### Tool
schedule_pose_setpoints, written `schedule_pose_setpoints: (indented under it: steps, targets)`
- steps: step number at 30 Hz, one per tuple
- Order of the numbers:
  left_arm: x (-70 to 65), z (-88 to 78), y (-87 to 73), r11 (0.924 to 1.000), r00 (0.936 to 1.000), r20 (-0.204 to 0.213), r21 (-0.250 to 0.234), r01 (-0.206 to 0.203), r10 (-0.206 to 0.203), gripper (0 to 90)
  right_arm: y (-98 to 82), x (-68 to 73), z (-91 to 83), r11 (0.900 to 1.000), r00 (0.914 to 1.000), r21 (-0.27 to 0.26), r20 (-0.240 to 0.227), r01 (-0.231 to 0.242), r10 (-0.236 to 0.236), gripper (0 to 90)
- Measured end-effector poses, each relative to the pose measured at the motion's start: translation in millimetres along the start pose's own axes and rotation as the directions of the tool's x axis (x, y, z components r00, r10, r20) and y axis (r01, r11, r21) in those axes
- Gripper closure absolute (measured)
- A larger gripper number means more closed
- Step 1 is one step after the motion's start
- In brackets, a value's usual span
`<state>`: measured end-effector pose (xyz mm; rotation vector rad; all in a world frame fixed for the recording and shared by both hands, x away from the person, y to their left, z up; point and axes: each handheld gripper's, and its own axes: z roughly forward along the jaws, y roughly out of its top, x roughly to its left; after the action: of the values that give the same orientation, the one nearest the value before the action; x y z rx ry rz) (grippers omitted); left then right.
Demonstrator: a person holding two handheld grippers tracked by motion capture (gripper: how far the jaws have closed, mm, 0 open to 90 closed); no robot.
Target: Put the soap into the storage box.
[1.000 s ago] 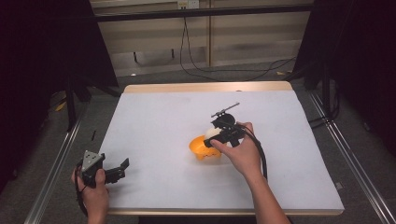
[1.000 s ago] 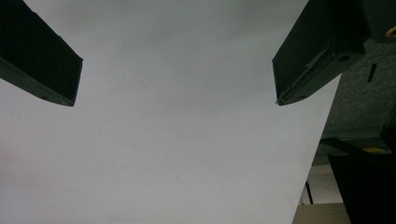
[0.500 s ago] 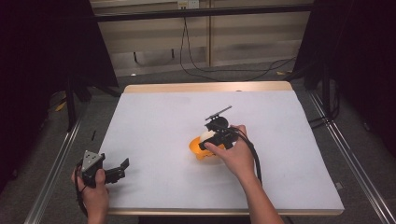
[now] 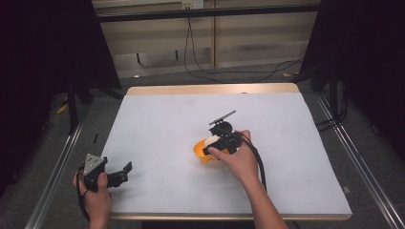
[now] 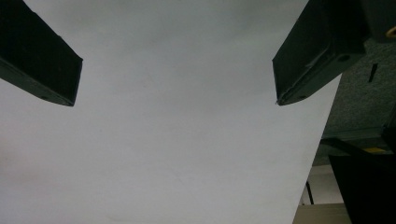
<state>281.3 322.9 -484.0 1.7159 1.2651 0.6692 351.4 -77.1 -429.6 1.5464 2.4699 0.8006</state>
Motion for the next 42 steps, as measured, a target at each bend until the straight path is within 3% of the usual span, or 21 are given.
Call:
schedule_pose_setpoints:
  steps: [4, 7, 14, 21, 28, 30, 42]
  targets:
    - [-0.1, 0.0, 0.0, 1.0, 1.0, 0.0, -0.001, 0.002, -0.002, 1.2, -0.9, 0.5, 1.1, 1.0, 1.0, -0.001, -0.003, -0.004, 0.004, 23.0]
    - [-0.1, -0.1, 0.0, 1.0, 1.0, 0.0, -0.001, 0.001, -0.001, 1.3, 0.3, -1.8, -5.8, 0.999, 0.9995, -0.038, -0.024, -0.023, 0.022, 24.0]
    - [-0.1, 0.0, 0.0, 1.0, 1.0, 0.0, 0.0, -0.001, 0.001, 1.2, 0.8, -3.8, -18.3, 0.997, 0.9989, -0.069, -0.036, -0.033, 0.03, 22.5]
    - [-0.1, -0.1, 0.0, 1.0, 1.0, 0.0, 0.0, -0.002, 0.002, 1.2, -3.0, -9.0, -27.3, 0.994, 0.9998, -0.11, -0.007, -0.02, 0.02, 16.3]
    - [-0.1, -0.1, 0.0, 1.0, 1.0, 0.001, 0.0, -0.002, 0.002, 1.2, -11.1, -17.1, -37.2, 0.986, 0.9992, -0.166, 0.015, -0.033, 0.036, 4.6]
    - [-0.2, -0.1, 0.0, 1.0, 1.0, 0.0, 0.0, -0.002, 0.002, 1.2, -14.6, -20.9, -39.1, 0.984, 0.9992, -0.173, 0.004, -0.04, 0.041, 0.6]
    - [-0.6, 0.0, -0.1, 1.0, 1.0, 0.001, -0.002, -0.002, 0.002, 1.3, -37.6, -46.0, -53.3, 0.972, 0.996, -0.226, 0.041, -0.069, 0.08, 0.0]
